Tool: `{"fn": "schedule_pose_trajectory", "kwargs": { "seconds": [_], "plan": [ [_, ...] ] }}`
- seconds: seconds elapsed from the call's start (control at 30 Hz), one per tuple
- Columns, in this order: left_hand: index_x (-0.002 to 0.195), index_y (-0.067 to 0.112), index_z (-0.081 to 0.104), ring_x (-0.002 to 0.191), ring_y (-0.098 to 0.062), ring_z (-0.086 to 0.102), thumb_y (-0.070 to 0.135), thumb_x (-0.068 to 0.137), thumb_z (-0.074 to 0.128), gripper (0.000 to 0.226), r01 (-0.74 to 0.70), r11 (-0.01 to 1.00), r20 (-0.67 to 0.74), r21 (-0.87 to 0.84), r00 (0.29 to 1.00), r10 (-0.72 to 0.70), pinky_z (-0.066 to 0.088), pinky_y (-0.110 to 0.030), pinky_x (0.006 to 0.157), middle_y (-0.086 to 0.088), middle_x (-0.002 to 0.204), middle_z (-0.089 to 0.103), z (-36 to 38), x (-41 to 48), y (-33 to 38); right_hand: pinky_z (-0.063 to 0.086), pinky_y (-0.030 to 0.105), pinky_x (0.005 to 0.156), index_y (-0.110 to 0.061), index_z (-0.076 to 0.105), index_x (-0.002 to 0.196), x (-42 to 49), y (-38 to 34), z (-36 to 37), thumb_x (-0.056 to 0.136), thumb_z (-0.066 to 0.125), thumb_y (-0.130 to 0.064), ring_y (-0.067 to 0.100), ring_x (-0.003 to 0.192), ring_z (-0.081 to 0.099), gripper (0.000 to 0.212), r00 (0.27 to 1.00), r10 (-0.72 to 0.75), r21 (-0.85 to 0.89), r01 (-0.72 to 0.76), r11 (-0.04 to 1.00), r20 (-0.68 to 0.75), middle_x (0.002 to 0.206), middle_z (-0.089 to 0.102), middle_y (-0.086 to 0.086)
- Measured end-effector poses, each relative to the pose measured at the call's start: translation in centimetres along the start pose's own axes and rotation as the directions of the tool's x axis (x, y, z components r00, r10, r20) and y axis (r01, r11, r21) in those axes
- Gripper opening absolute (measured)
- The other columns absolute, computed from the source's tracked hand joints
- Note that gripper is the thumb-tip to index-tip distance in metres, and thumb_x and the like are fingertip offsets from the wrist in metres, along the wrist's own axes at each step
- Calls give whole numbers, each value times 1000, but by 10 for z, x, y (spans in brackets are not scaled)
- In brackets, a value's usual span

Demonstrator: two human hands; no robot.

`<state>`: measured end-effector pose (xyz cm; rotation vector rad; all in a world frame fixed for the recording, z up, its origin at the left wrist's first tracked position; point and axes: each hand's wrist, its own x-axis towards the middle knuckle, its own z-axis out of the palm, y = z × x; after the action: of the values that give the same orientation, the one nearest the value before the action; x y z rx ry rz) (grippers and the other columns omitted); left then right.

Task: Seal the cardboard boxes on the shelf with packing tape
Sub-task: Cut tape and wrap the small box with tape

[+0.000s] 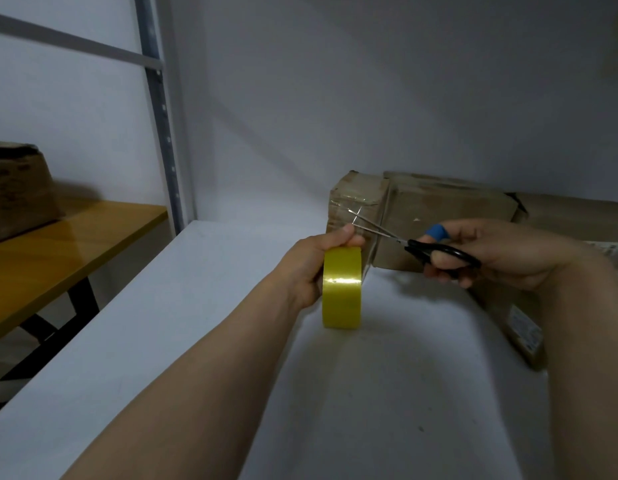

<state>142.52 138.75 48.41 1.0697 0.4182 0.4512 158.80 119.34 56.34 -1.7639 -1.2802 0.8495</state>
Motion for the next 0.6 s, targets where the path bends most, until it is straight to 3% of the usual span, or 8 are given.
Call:
{"fn": "schedule_pose_trajectory", "kwargs": {
  "seconds": [0.23, 0.4, 0.5, 0.6],
  "plan": [
    [84, 10, 77, 80, -23, 68, 32, 84, 76, 22, -15, 1000, 27, 3, 1000, 15, 56, -39, 85, -10, 93, 72, 2, 2, -2, 46, 18, 44, -12, 65, 97, 16, -12, 6, 20, 99, -59, 12, 62, 63, 96, 999, 2, 29, -4, 1000, 48, 79, 68, 9],
    [81, 10, 77, 91, -27, 63, 30, 87, 74, 21, -13, 999, 23, -30, 1000, 14, 52, -44, 98, -12, 98, 69, -1, 3, -3, 42, 17, 42, -12, 63, 97, 22, -16, 9, 22, 98, -60, 13, 61, 62, 96, 998, -2, 20, 1, 1000, 60, 77, 67, 8],
    [79, 10, 77, 85, -25, 65, 29, 87, 74, 21, -15, 999, 19, -33, 1000, 16, 54, -43, 93, -11, 94, 71, -1, 3, -3, 40, 17, 40, -11, 63, 98, 24, -13, 7, 24, 98, -61, 12, 59, 62, 96, 998, 1, -10, 0, 1000, 61, 77, 67, 9],
    [81, 9, 76, 75, -21, 67, 28, 88, 74, 20, -15, 999, 19, -38, 1000, 16, 58, -37, 77, -9, 89, 72, 0, 2, -1, 38, 17, 37, -10, 63, 98, 25, -10, 3, 25, 98, -58, 12, 54, 61, 94, 998, -5, -28, 6, 1000, 63, 75, 67, 11]
  ]
}}
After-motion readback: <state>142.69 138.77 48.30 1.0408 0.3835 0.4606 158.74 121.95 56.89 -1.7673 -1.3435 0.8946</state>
